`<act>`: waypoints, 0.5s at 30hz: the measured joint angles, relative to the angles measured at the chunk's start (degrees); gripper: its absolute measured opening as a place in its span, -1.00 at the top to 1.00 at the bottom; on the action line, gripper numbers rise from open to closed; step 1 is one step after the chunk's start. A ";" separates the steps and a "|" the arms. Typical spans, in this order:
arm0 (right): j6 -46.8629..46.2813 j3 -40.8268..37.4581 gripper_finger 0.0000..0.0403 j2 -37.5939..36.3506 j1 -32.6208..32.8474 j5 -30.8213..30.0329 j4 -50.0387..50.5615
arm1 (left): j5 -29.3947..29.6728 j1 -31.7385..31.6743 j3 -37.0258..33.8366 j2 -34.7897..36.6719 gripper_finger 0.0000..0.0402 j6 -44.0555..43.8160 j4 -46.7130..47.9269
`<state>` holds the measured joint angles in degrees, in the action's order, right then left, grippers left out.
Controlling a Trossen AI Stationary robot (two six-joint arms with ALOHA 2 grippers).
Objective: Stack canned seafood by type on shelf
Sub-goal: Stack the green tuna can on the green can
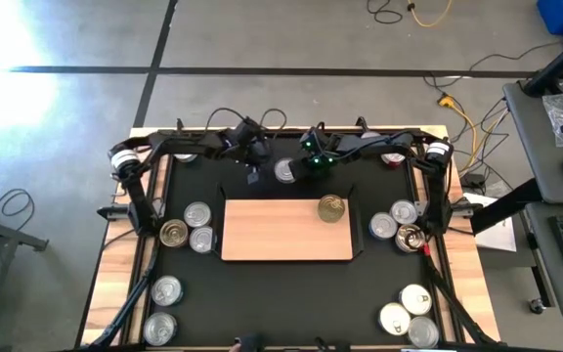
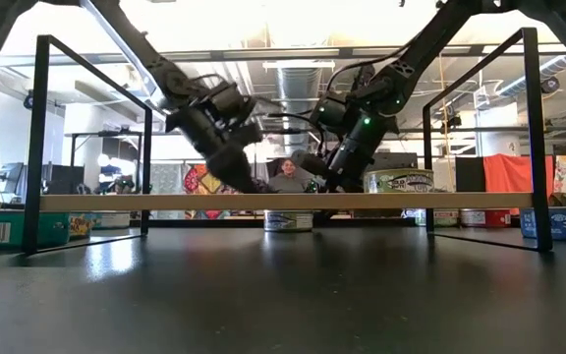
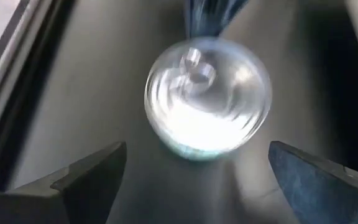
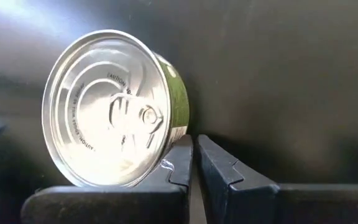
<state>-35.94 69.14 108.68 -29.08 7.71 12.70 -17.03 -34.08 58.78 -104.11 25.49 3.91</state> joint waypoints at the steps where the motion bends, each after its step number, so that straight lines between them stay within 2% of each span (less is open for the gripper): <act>1: -0.02 0.00 0.94 0.08 0.02 0.17 -0.03 | 1.16 -0.03 -0.71 -0.43 -0.88 1.16 -1.04; 4: -0.02 0.00 0.94 0.20 0.11 0.28 -0.23 | 3.19 0.00 -2.11 -2.12 -0.88 3.28 -3.19; 11: 4.32 1.13 0.94 0.56 0.11 2.68 -6.05 | 2.08 1.53 -2.02 -3.96 -0.88 2.95 -4.49; 15: 5.07 4.16 0.94 3.19 0.22 3.53 -5.55 | 0.82 2.39 -2.07 -4.22 -0.88 1.81 -4.58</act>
<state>-30.87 73.31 111.88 -28.86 11.23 7.14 -16.21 -31.68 56.71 -108.33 27.29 -0.67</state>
